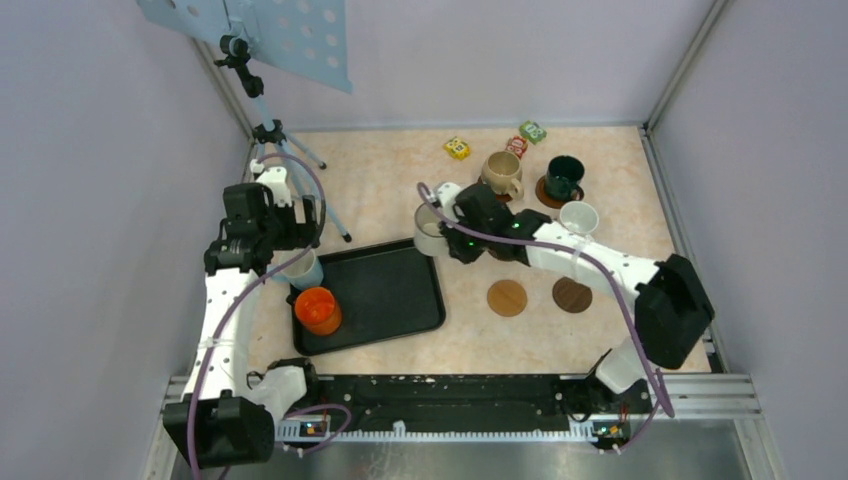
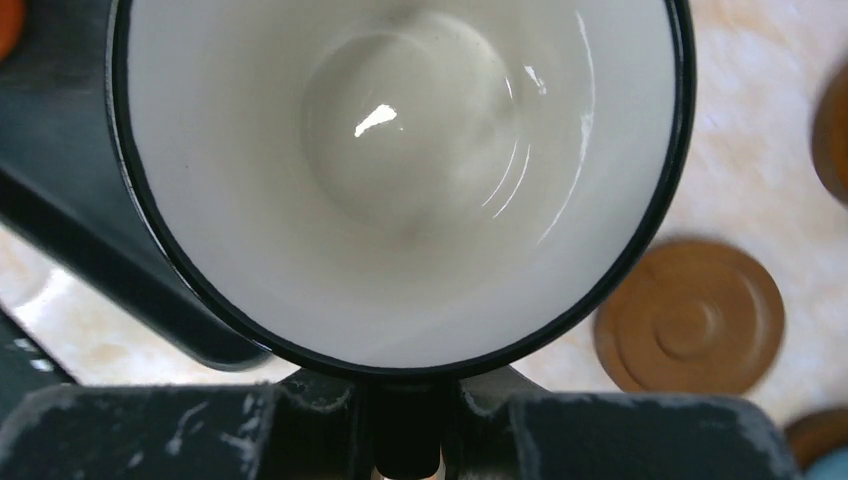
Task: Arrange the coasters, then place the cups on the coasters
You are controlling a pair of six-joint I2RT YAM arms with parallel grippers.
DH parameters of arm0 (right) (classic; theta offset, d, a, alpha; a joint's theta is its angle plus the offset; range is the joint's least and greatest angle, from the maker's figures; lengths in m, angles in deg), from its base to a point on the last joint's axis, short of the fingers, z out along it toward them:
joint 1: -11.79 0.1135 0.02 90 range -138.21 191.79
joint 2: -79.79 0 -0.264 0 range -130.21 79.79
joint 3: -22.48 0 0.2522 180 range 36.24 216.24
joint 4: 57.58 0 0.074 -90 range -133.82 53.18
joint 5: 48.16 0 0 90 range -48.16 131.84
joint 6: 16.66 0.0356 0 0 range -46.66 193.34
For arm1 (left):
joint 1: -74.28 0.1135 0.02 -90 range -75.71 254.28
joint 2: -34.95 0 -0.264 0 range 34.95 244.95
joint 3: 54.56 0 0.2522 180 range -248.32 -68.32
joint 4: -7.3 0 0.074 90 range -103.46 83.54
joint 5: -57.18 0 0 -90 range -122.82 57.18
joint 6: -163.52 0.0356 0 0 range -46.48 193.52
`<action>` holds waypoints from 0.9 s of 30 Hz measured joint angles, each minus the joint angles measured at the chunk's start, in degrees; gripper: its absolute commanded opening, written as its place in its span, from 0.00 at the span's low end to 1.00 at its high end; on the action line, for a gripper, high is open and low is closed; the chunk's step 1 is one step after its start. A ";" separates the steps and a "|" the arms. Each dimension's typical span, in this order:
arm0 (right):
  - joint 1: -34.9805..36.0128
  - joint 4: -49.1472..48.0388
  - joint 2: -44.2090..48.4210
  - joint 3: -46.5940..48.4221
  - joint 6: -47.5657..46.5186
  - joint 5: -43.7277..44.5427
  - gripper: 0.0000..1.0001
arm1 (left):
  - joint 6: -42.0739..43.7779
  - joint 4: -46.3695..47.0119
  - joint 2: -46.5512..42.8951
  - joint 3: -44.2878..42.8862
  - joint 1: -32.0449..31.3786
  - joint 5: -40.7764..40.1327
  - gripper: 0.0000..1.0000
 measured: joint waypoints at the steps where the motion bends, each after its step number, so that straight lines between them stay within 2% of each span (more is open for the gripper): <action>1: -1.81 -0.15 1.49 -2.10 0.07 0.24 0.00 | 0.26 0.00 0.28 -0.02 0.00 1.01 0.99; 7: -11.45 -0.31 8.24 -13.31 0.37 1.09 0.00 | 1.18 0.00 2.10 -0.11 0.00 6.25 0.99; 11: -15.56 -0.37 11.19 -17.33 0.31 1.16 0.00 | 1.22 0.04 2.91 -0.31 0.00 7.96 0.99; 20: -23.45 -4.61 13.35 -21.55 0.22 3.89 0.00 | 2.19 -0.09 3.26 -0.87 0.00 11.87 0.99; 27: -25.55 -8.15 12.39 -22.60 0.33 5.14 0.00 | 3.45 -0.42 3.23 -1.49 0.02 14.34 0.99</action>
